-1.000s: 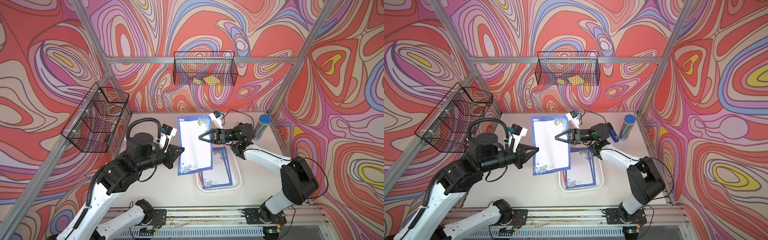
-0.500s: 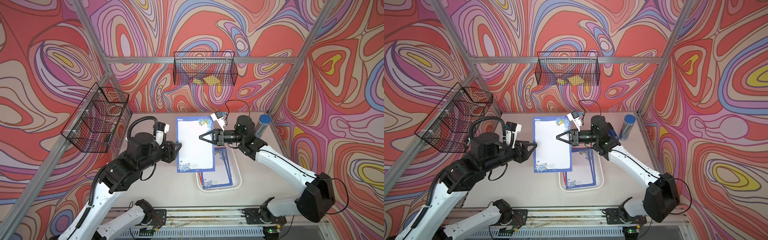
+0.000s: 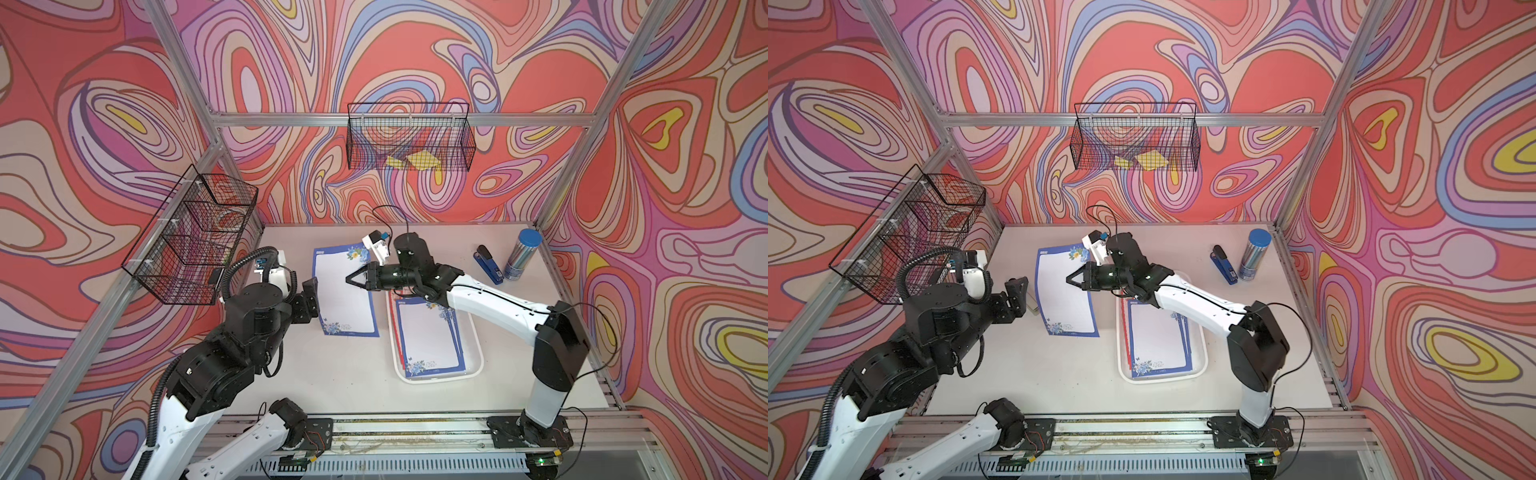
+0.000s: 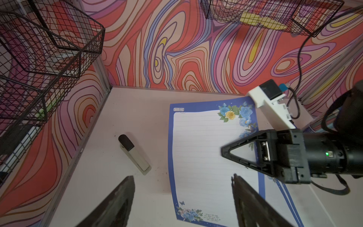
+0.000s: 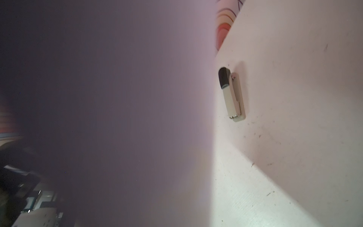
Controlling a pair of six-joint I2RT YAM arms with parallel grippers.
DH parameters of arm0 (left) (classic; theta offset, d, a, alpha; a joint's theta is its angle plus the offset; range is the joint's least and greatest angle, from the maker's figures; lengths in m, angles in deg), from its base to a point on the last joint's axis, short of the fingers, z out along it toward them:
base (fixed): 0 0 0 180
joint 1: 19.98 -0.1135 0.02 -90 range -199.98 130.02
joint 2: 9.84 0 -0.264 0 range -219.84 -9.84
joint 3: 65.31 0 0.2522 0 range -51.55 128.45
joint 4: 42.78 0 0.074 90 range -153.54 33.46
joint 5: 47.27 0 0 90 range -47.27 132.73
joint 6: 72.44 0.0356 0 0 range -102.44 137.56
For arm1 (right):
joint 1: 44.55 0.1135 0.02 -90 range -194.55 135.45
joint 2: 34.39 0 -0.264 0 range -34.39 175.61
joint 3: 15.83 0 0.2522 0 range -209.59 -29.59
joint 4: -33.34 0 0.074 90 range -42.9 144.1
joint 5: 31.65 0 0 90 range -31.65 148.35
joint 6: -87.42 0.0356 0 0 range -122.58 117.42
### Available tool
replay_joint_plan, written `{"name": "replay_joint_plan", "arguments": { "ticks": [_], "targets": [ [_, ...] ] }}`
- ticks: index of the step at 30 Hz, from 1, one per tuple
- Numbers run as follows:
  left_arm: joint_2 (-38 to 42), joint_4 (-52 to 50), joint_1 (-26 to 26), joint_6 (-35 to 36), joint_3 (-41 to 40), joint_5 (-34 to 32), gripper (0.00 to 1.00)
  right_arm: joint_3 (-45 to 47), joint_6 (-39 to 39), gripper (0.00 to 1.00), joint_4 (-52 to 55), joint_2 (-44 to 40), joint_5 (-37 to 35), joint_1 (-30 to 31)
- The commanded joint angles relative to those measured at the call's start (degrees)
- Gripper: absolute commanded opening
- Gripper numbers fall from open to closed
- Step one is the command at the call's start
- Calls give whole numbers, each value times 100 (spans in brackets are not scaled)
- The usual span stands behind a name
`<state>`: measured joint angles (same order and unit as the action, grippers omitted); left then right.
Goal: Take out the stationery paper from the storage box
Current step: Place the stationery paper at the center of the board.
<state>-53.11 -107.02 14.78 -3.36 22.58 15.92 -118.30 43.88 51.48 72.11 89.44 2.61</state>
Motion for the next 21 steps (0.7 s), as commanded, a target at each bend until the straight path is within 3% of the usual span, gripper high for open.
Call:
{"name": "replay_joint_plan", "arguments": {
  "ticks": [1, 10, 14, 21],
  "targets": [
    [144, -364, -39, 56, 64, -354, 81, -272, 536, 0, 592, 562, -688, 157],
    [342, -379, -40, 71, -98, -403, 82, -714, 879, 0, 1020, 1447, -1338, 572],
    [329, -309, -39, 141, -133, -356, 82, -1428, 892, 0, 2084, 2005, -1557, 610],
    [309, -323, -40, 145, -183, -334, 82, -1443, 745, 0, 2331, 2120, -2154, 717]
  ]
}}
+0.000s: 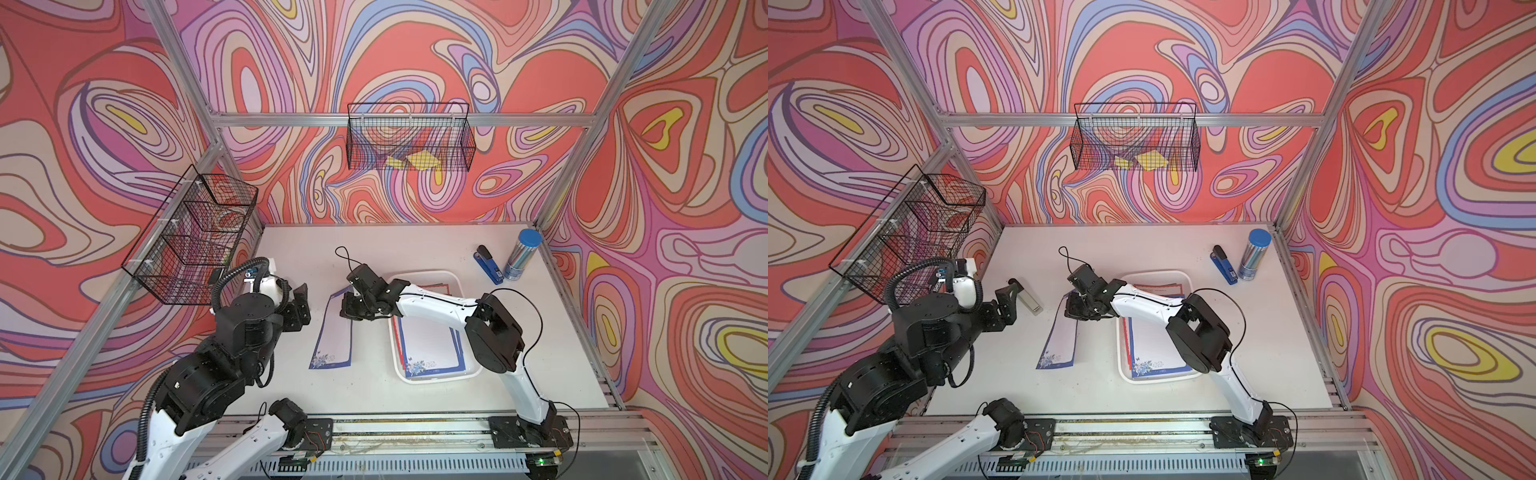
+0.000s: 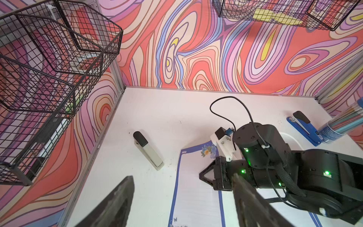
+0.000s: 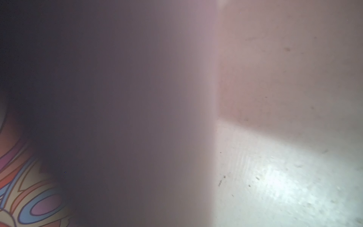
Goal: Take out the stationery paper from the storage box
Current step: Place the stationery paper at the center of the board.
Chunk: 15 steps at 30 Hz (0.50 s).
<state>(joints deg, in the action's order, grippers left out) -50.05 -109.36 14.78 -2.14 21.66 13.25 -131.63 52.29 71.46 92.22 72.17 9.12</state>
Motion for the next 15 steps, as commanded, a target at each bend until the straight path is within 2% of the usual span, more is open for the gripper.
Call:
{"name": "replay_joint_plan", "arguments": {
  "ticks": [1, 7, 15],
  "targets": [
    [12, -80, -37, 12, -113, -60, 82, -128, -129, 0, 385, 125, -474, 69],
    [37, -66, -40, -7, -196, -46, 82, -729, -283, 2, 1304, 494, -918, 116],
    [27, -27, -39, -16, -226, -18, 82, -607, -194, 8, 1381, 478, -1287, 156]
  ]
}}
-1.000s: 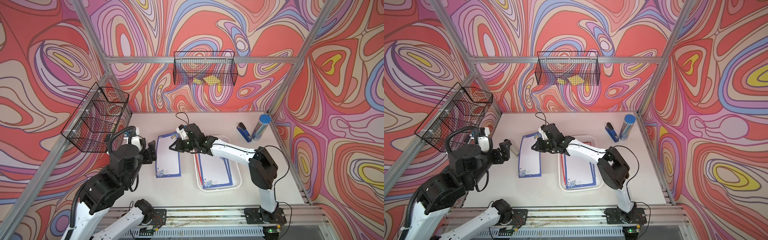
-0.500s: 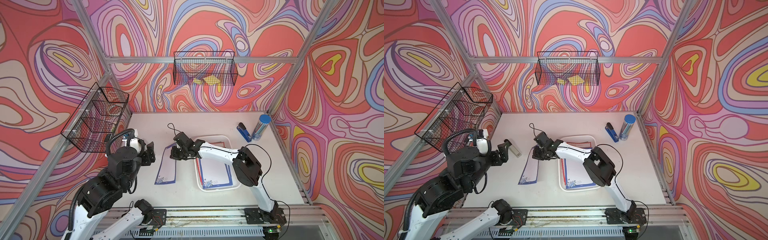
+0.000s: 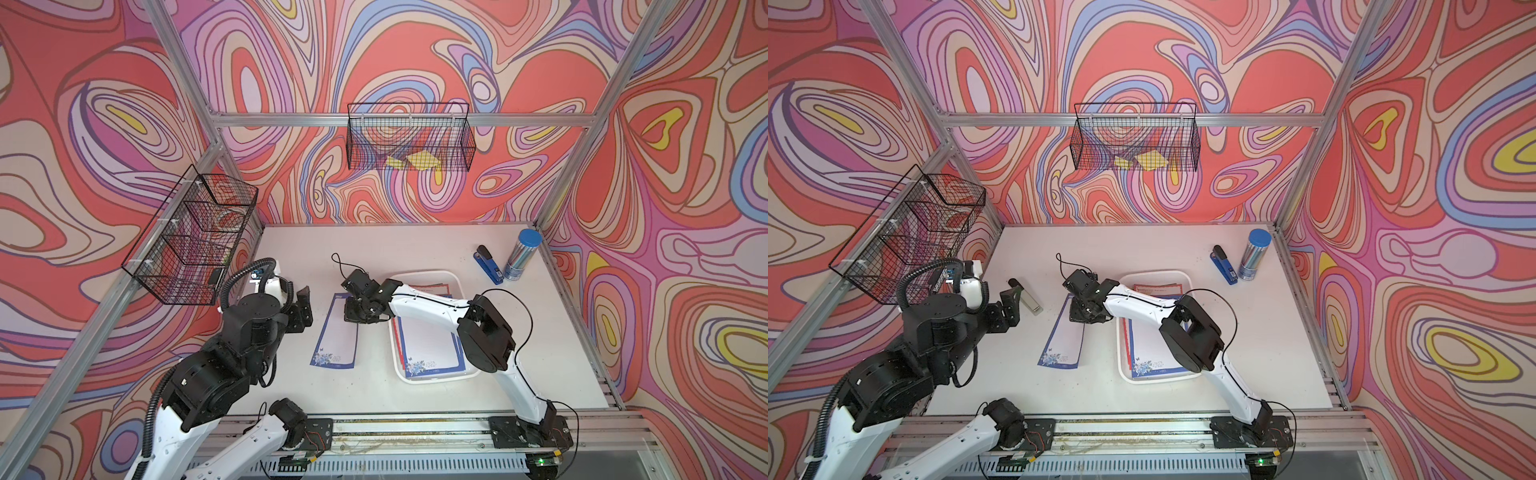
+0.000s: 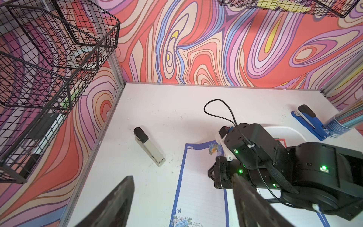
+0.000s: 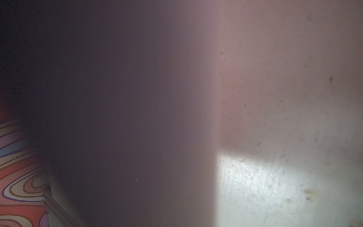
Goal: Take out the stationery paper from the storage box
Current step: Place the stationery paper at the center of the board.
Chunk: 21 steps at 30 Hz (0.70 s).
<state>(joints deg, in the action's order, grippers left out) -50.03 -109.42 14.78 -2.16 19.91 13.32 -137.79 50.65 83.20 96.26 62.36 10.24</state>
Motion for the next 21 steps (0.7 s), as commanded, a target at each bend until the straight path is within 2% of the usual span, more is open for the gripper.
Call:
{"name": "replay_joint_plan", "arguments": {
  "ticks": [1, 6, 15, 21],
  "targets": [
    [22, -23, -37, -13, -53, -15, 82, 1, -40, 11, 248, 70, -359, 41],
    [35, -28, -40, -29, -62, -12, 82, -143, -174, 25, 433, 151, -493, 41],
    [35, -81, -39, -23, -36, -54, 82, -55, -269, 24, 354, 256, -618, 42],
    [-45, -219, -37, -22, -35, -74, 82, -52, -299, 25, 328, 37, -677, 44]
  ]
}}
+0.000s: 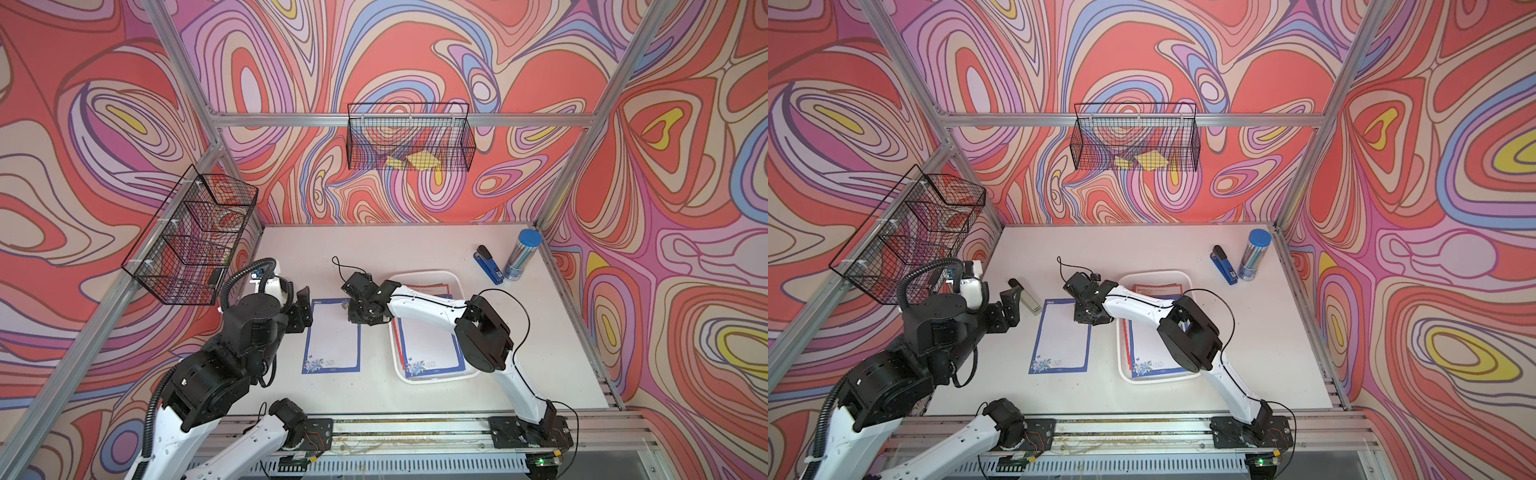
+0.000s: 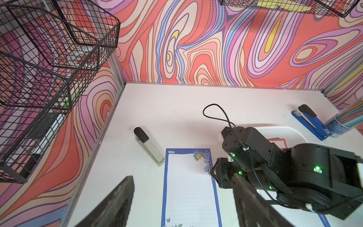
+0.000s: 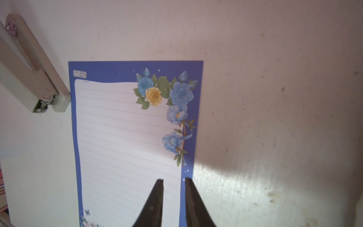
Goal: Take out the stationery paper from the storage box
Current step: Place the stationery paper at the center of the board, then pick up the stationery paper from the storage box.
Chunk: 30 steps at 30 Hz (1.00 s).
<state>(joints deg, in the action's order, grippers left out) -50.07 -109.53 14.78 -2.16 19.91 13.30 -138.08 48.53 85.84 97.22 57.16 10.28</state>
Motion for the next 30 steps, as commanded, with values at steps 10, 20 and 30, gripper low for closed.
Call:
{"name": "replay_joint_plan", "arguments": {
  "ticks": [10, 20, 30],
  "targets": [
    [-392, -151, -35, 34, 60, 48, 82, -130, -522, 30, 182, -888, -537, 42],
    [-1135, -44, -39, 66, 158, 650, 82, 462, -1151, 37, 303, -1869, -1158, -205],
    [-2068, 326, -39, 95, 347, 1720, 81, 1677, -2076, 38, 397, -3276, -885, -1137]
  ]
}}
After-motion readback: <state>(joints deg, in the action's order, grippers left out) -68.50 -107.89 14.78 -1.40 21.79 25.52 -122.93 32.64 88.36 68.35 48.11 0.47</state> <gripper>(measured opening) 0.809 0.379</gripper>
